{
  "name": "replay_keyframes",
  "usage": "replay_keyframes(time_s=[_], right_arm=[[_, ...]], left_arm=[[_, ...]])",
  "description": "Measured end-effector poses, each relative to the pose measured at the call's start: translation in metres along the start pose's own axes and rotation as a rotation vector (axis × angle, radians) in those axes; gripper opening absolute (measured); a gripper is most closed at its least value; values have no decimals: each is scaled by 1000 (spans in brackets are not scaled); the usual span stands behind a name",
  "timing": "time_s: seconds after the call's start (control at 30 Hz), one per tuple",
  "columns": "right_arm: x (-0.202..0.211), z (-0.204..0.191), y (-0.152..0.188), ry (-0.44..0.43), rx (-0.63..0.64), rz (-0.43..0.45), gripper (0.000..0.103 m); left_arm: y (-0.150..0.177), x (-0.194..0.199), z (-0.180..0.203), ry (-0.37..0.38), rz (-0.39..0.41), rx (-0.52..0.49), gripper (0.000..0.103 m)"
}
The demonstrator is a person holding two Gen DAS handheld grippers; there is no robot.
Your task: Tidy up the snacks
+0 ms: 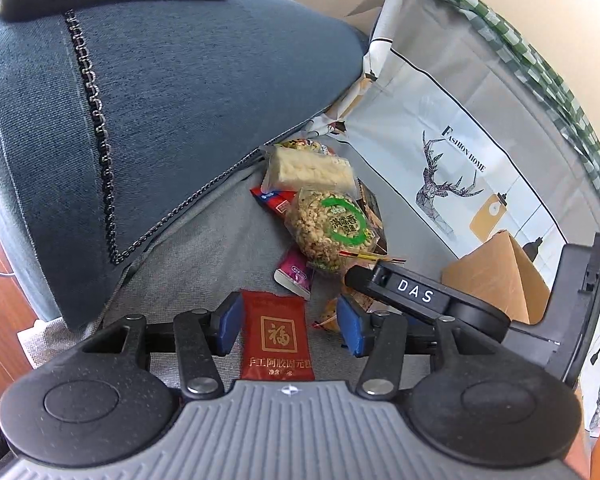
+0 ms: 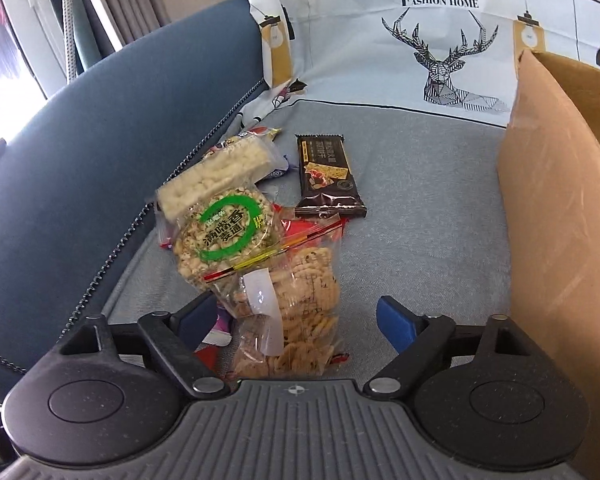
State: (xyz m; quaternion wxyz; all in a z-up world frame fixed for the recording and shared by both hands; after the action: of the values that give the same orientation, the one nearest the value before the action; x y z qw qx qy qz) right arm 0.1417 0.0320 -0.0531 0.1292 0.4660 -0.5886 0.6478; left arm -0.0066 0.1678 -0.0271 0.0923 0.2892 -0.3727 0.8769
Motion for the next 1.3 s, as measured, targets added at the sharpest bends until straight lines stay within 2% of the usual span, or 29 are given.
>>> replay_keyframes(time_s=[0.07, 0.1, 0.27, 0.5, 0.67, 0.8, 1.0, 1.1, 1.17, 1.3], right_arm=[[1, 0, 1, -15, 8, -6, 70], [1, 0, 2, -21, 18, -10, 57], [10, 0, 2, -28, 54, 0, 47], [65, 3, 8, 27, 174, -2, 45], [93, 8, 30, 64, 211, -36, 45], [82, 10, 53, 109, 238, -62, 45], [64, 7, 69, 89, 258, -75, 49], [57, 4, 70, 94, 281, -54, 56], [50, 4, 71, 106, 290, -57, 60], [39, 9, 71, 102, 264, -83, 60]], left_arm=[[-1, 1, -1, 2, 2, 6, 56], [-1, 2, -2, 3, 2, 8, 56], [-3, 3, -6, 5, -1, 30, 56], [-3, -1, -10, 7, -33, 60, 56], [-1, -15, -11, 10, -113, 76, 55], [7, -36, 4, -55, -217, -20, 55], [22, -63, 21, -148, -305, -157, 59], [26, -70, 27, -160, -312, -210, 69], [30, -73, 31, -168, -314, -245, 73], [34, -76, 36, -194, -308, -293, 72]])
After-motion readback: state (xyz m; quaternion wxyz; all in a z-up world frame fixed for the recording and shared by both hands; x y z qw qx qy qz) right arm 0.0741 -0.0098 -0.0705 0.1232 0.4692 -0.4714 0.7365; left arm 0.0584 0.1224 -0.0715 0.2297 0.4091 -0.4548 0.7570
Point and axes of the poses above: each gripper's, at about its wrist camera, not at the fingertips, and x roughly against the way its jaws point, z to its right, y to its underside, the point moved 2 cm from there along -x, roughly the way its jaws point, and after that the axes turned 9 degrees about y, right-handed, at the moved point
